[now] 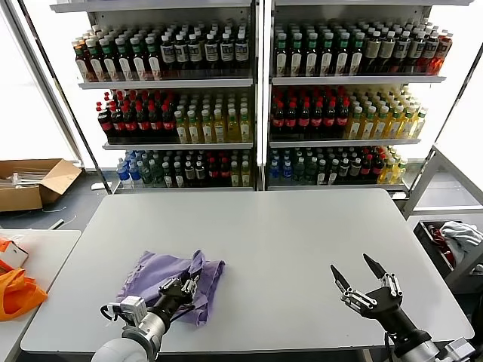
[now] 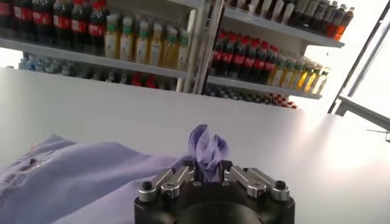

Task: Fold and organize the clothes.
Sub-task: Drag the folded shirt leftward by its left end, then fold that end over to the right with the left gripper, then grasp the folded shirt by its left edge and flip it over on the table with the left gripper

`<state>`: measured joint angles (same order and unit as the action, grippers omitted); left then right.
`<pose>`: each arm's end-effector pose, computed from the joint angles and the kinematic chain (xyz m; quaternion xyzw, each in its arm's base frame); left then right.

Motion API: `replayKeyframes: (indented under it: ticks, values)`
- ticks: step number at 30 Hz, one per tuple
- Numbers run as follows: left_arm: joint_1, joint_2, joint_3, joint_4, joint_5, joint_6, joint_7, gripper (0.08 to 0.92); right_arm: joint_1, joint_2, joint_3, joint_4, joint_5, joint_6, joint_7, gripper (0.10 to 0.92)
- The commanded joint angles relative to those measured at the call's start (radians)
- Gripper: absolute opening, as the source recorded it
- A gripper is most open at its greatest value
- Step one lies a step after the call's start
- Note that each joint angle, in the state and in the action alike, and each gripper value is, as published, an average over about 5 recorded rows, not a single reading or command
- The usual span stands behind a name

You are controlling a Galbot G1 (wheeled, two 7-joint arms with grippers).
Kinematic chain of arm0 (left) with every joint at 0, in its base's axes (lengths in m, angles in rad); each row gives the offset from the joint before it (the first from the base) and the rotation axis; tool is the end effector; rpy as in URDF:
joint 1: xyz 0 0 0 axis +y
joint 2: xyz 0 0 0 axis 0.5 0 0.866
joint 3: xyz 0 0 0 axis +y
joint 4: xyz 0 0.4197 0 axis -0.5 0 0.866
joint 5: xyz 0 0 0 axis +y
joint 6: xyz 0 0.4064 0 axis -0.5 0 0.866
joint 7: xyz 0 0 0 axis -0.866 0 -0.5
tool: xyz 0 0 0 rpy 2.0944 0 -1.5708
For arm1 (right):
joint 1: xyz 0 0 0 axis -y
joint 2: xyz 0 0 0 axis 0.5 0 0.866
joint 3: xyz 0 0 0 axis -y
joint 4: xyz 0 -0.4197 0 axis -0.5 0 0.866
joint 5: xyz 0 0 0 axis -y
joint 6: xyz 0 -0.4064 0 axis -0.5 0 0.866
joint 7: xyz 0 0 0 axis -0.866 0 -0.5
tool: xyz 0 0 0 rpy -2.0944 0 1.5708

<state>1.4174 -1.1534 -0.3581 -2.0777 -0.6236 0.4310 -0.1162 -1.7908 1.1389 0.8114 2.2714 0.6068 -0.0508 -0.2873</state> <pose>0.2446 0.0367 -0.3384 -0.1417 -0.9606 0.1015 0.2167 0.1473 -0.1461 -0.2799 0.1801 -0.9821 -0.0510 0.0192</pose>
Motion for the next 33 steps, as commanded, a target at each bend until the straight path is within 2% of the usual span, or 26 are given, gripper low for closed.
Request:
replayKeyframes:
  ticks: [1,5,8,13,17,27,33]
  values:
    - [0.055,-0.021,-0.025,-0.142,-0.048,0.027,-0.019,0.368,0.001,0.005,-0.002,-0.007,-0.002,0.003,-0.002,0.823]
    - [0.081,-0.008,-0.084,-0.225,-0.071,0.049,-0.011,0.48,0.003,0.014,-0.012,-0.013,-0.008,0.007,-0.002,0.823]
    - [0.053,0.018,-0.153,-0.21,-0.075,0.052,-0.009,0.567,0.003,0.019,-0.02,-0.009,-0.011,0.009,-0.003,0.823]
    - [-0.015,0.096,-0.313,-0.064,-0.163,0.069,0.011,0.714,-0.015,0.02,-0.018,0.0,-0.016,0.019,-0.006,0.823]
    - [-0.057,0.132,-0.374,0.08,-0.261,0.069,0.012,0.802,-0.031,0.024,-0.016,-0.003,-0.019,0.03,-0.008,0.823]
    - [-0.108,0.122,-0.364,0.276,-0.215,0.061,0.039,0.823,-0.024,0.042,-0.028,-0.014,-0.033,0.036,-0.007,0.823]
    - [-0.084,0.086,-0.306,0.286,-0.125,0.045,0.062,0.822,-0.033,0.054,-0.026,-0.024,-0.04,0.044,-0.007,0.823]
